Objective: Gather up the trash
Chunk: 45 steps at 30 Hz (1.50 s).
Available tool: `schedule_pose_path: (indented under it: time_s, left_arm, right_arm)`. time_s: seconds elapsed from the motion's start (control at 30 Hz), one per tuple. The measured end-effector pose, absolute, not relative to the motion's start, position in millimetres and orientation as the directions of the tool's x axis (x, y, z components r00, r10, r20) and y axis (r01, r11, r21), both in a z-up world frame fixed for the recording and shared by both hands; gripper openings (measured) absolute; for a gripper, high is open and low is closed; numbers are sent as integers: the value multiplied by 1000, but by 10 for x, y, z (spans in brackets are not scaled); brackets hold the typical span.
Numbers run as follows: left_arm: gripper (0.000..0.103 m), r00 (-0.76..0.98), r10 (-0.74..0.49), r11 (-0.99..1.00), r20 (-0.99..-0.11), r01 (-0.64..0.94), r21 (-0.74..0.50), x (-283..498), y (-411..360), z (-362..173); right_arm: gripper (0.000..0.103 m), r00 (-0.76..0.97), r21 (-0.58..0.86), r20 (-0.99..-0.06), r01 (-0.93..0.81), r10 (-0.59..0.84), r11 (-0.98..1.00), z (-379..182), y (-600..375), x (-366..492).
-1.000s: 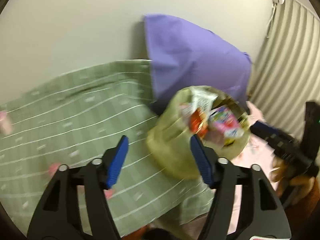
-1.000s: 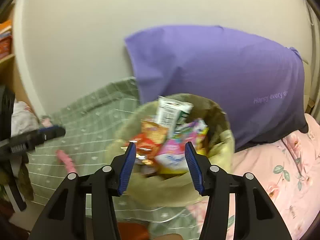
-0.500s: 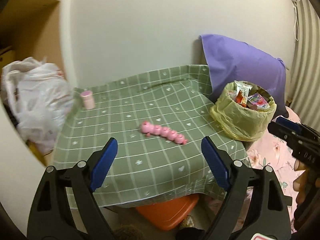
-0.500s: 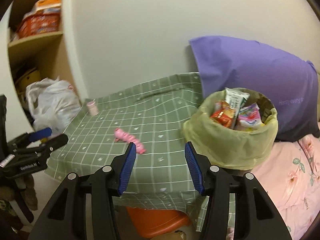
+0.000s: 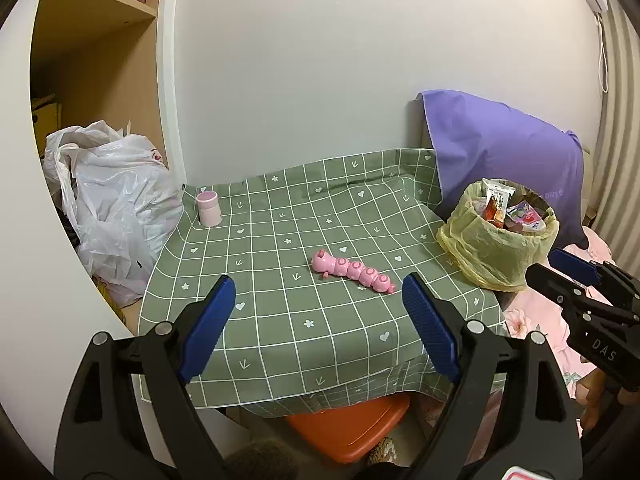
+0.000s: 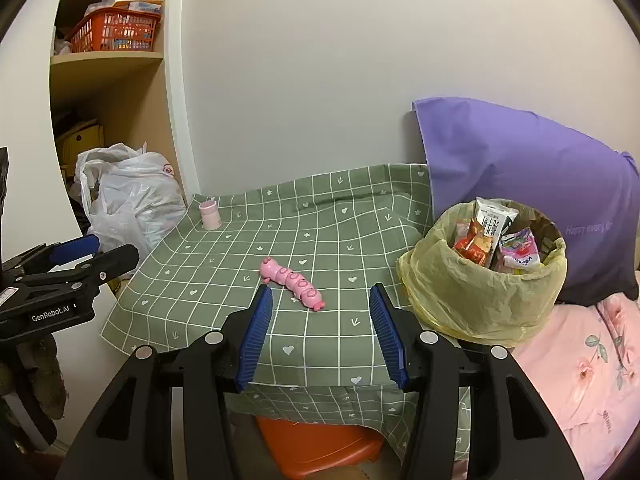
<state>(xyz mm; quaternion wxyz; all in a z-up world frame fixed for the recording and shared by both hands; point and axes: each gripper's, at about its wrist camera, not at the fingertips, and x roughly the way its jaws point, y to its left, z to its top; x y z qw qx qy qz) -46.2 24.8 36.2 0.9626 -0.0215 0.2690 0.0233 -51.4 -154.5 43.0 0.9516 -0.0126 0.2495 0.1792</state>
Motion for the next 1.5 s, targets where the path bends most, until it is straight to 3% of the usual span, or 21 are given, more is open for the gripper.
schedule_pose_path:
  time_s: [1.5]
  left_arm:
    - [81,864,42,997,-501,-65,-29,-499,217,420]
  right_arm:
    - [48,816,73,-479,-330,324,941,435,-1583,-509]
